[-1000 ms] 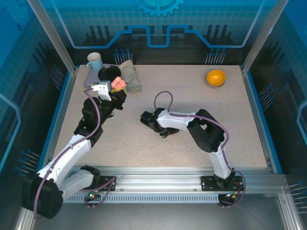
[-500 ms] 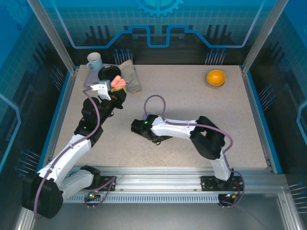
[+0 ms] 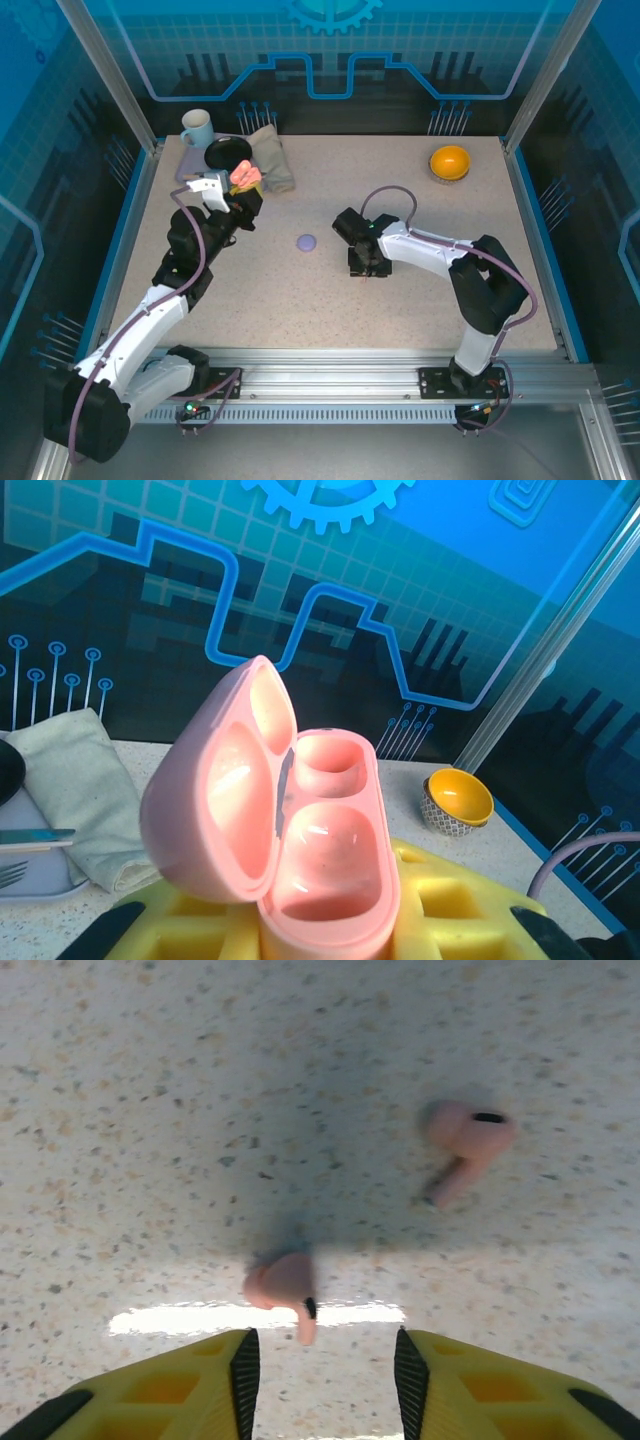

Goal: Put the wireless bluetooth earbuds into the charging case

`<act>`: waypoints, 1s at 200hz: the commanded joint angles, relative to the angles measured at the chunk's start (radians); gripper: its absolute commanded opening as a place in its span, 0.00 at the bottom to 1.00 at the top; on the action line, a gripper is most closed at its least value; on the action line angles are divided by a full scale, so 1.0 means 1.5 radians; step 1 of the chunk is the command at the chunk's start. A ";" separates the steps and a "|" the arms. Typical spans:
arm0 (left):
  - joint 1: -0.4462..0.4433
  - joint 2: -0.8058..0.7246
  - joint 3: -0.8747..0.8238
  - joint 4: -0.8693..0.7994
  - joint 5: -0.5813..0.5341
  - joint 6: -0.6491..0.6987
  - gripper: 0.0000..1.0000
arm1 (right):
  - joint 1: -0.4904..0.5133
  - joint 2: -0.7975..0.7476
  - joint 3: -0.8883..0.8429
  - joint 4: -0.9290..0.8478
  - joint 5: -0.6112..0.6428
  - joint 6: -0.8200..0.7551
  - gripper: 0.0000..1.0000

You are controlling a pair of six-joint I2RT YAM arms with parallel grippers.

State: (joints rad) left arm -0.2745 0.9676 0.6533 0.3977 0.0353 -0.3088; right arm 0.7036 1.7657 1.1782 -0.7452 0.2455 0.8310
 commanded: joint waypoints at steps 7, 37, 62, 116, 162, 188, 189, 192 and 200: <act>0.006 -0.011 0.009 -0.004 0.016 0.008 0.00 | -0.009 -0.001 -0.014 0.058 -0.068 -0.025 0.40; 0.006 -0.010 0.011 -0.006 0.018 0.006 0.00 | -0.010 0.011 -0.016 0.054 -0.047 -0.038 0.39; 0.006 -0.007 0.014 -0.006 0.019 0.004 0.00 | -0.003 0.023 -0.004 0.030 -0.009 -0.050 0.44; 0.006 0.000 0.015 -0.004 0.017 0.005 0.00 | 0.025 0.062 0.041 -0.018 0.065 -0.040 0.49; 0.006 -0.001 0.021 -0.009 0.018 0.006 0.00 | 0.027 0.090 0.055 -0.019 0.068 -0.039 0.48; 0.006 0.000 0.020 -0.009 0.016 0.007 0.00 | 0.027 0.095 0.051 -0.016 0.068 -0.039 0.46; 0.007 0.000 0.020 -0.008 0.016 0.007 0.00 | 0.026 0.095 0.051 -0.016 0.068 -0.039 0.45; 0.006 0.000 0.021 -0.009 0.017 0.007 0.00 | 0.027 0.095 0.050 -0.015 0.068 -0.039 0.45; 0.007 0.001 0.020 -0.009 0.016 0.007 0.00 | 0.027 0.097 0.048 -0.013 0.068 -0.039 0.44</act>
State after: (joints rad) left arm -0.2745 0.9676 0.6533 0.3851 0.0429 -0.3088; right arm 0.7353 1.8950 1.2385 -0.7433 0.3305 0.7689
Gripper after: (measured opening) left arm 0.220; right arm 0.453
